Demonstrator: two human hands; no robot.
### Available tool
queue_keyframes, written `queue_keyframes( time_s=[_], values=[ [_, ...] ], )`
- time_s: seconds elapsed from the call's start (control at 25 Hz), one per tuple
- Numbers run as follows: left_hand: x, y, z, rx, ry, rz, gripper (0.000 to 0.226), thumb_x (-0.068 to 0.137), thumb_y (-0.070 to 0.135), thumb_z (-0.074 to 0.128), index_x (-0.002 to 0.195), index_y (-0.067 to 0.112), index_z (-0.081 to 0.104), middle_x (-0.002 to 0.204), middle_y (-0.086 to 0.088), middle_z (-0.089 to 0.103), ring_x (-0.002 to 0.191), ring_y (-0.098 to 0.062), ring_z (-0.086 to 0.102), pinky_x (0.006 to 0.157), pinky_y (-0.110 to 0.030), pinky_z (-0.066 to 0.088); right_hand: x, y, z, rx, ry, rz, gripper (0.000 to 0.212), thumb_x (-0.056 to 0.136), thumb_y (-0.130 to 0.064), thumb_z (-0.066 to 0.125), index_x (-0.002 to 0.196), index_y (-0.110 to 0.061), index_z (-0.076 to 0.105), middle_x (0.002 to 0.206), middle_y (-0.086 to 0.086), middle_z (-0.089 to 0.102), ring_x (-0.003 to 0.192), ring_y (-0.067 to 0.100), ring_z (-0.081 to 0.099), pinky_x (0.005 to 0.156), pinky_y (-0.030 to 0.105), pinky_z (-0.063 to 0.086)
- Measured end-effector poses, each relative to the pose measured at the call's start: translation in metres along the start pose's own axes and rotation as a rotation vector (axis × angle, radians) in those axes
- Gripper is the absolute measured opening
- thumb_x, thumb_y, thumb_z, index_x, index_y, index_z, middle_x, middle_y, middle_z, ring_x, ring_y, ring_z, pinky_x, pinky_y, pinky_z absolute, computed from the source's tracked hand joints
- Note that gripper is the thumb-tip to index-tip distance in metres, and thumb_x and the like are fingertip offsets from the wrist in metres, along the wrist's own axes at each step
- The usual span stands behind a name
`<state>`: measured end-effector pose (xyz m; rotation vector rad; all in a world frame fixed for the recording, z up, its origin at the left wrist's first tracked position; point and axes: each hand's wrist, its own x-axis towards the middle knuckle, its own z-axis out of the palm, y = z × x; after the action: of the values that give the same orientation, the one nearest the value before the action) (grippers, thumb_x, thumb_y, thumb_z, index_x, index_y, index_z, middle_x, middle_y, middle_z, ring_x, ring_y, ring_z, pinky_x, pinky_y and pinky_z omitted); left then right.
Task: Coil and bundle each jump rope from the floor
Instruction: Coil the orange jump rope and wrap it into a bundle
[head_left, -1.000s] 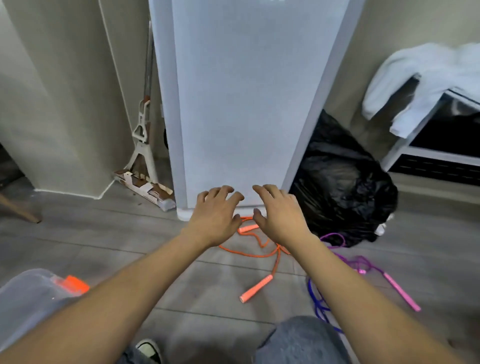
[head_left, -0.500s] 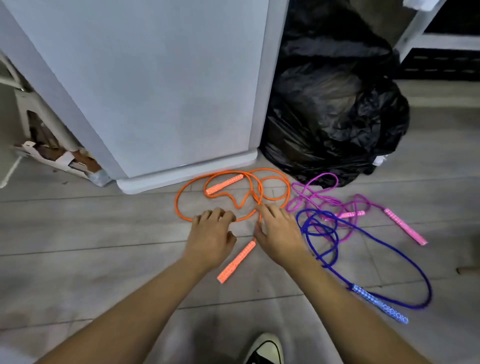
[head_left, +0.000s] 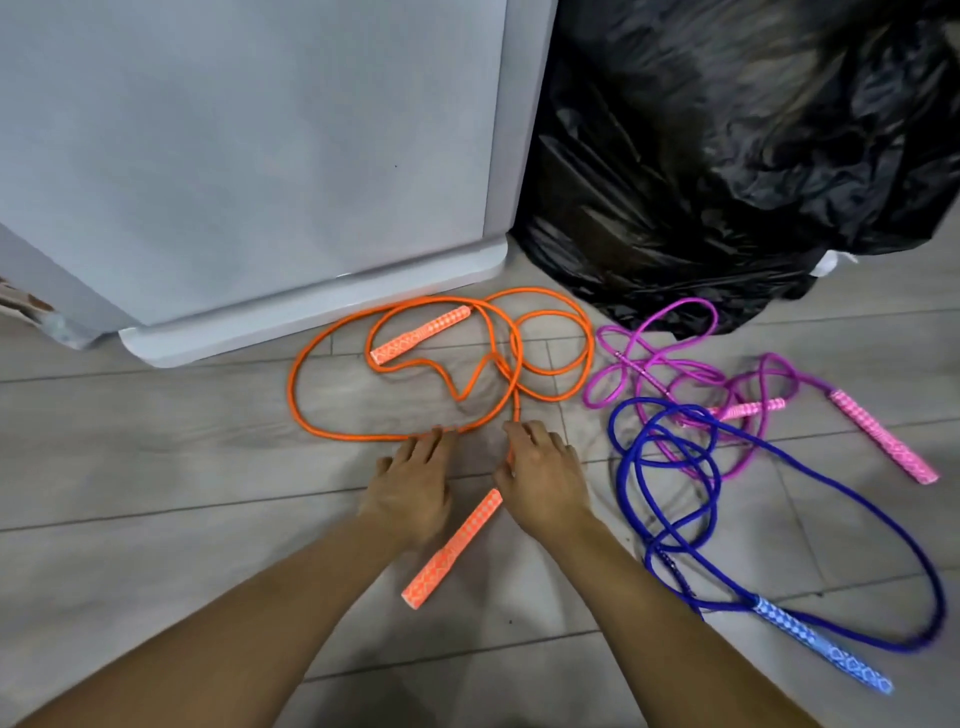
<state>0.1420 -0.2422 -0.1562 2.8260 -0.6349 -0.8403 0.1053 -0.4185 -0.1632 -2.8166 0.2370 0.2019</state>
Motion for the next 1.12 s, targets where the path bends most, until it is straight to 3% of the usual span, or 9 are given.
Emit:
queue_keyframes(
  time_s=[0.12,0.32,0.52,0.72,0.84,0.92,0.96,1.04,1.12],
  values=[
    [0.011,-0.012,0.011,0.114,-0.025,-0.091,0.076,0.094,0.041,0.051,0.157,0.022,0.012,0.157,-0.002,0.025,0.138,-0.030,0.034,0.107,-0.049,0.035,0.011,-0.001,0.016,-0.026,-0.103,0.084,0.056,0.087,-0.032,0.062,0.140,-0.018,0.047,0.125,0.010,0.054,0.112,0.034,0.056,0.093,0.045,0.045],
    [-0.031,-0.046,0.025,0.300,-0.056,-0.198,0.040,0.100,0.025,0.037,0.140,0.024,0.043,0.139,-0.004,0.049,0.129,-0.028,0.046,0.099,-0.040,0.040,-0.010,-0.018,0.047,0.033,-0.203,0.074,0.046,0.092,-0.010,0.051,0.138,-0.015,0.047,0.127,0.016,0.049,0.111,0.037,0.058,0.093,0.043,0.048],
    [-0.106,-0.117,0.041,0.136,-0.024,-0.528,0.035,0.099,0.022,0.038,0.133,0.020,0.047,0.123,-0.009,0.060,0.111,-0.031,0.063,0.091,-0.038,0.049,-0.052,-0.020,0.050,0.237,-0.290,0.052,0.049,0.089,-0.010,0.054,0.137,-0.015,0.049,0.126,0.014,0.048,0.108,0.037,0.059,0.091,0.041,0.048],
    [-0.159,-0.146,0.042,0.100,-0.248,-0.727,0.045,0.095,0.022,0.045,0.136,0.040,0.048,0.137,-0.001,0.053,0.125,-0.026,0.052,0.099,-0.039,0.043,-0.068,-0.025,0.012,0.427,-0.228,0.065,0.019,0.078,-0.015,0.062,0.095,-0.022,0.065,0.092,0.003,0.054,0.083,0.024,0.059,0.077,0.033,0.048],
    [-0.157,-0.129,0.015,0.140,-0.237,-0.625,0.046,0.094,0.031,0.051,0.139,0.025,0.044,0.142,-0.002,0.046,0.131,-0.028,0.043,0.103,-0.040,0.038,-0.074,-0.047,-0.024,0.619,-0.285,0.010,0.014,0.071,-0.012,0.066,0.077,-0.024,0.064,0.075,-0.003,0.060,0.069,0.017,0.061,0.070,0.034,0.052],
    [-0.148,-0.102,-0.014,-0.082,-0.132,-0.438,0.036,0.097,0.035,0.049,0.127,0.015,0.056,0.132,-0.009,0.057,0.121,-0.031,0.053,0.098,-0.036,0.043,-0.080,-0.067,-0.049,0.799,-0.361,-0.013,0.019,0.069,-0.003,0.066,0.078,-0.019,0.067,0.071,-0.001,0.063,0.063,0.023,0.067,0.071,0.045,0.059],
    [-0.146,-0.083,-0.032,-0.350,-0.091,-0.391,0.034,0.099,0.035,0.047,0.114,0.010,0.064,0.119,-0.011,0.065,0.110,-0.030,0.060,0.090,-0.034,0.047,-0.084,-0.076,-0.060,0.860,-0.399,-0.048,0.021,0.069,0.000,0.066,0.079,-0.018,0.068,0.072,0.001,0.065,0.063,0.023,0.068,0.073,0.049,0.059],
    [-0.146,-0.040,-0.064,-1.015,-0.126,-0.456,0.041,0.102,0.039,0.045,0.092,0.007,0.069,0.092,-0.010,0.071,0.081,-0.024,0.065,0.071,-0.029,0.048,-0.097,-0.097,-0.081,0.911,-0.471,-0.174,0.024,0.070,0.002,0.067,0.083,-0.018,0.072,0.076,0.005,0.069,0.068,0.025,0.069,0.077,0.051,0.058],
    [-0.154,-0.013,-0.082,-1.357,-0.188,-0.483,0.038,0.099,0.040,0.051,0.094,0.007,0.069,0.083,-0.010,0.068,0.069,-0.021,0.062,0.064,-0.026,0.046,-0.111,-0.113,-0.094,0.920,-0.597,-0.322,0.026,0.074,0.003,0.071,0.087,-0.019,0.074,0.080,0.007,0.073,0.074,0.027,0.071,0.080,0.049,0.058]
  ],
)
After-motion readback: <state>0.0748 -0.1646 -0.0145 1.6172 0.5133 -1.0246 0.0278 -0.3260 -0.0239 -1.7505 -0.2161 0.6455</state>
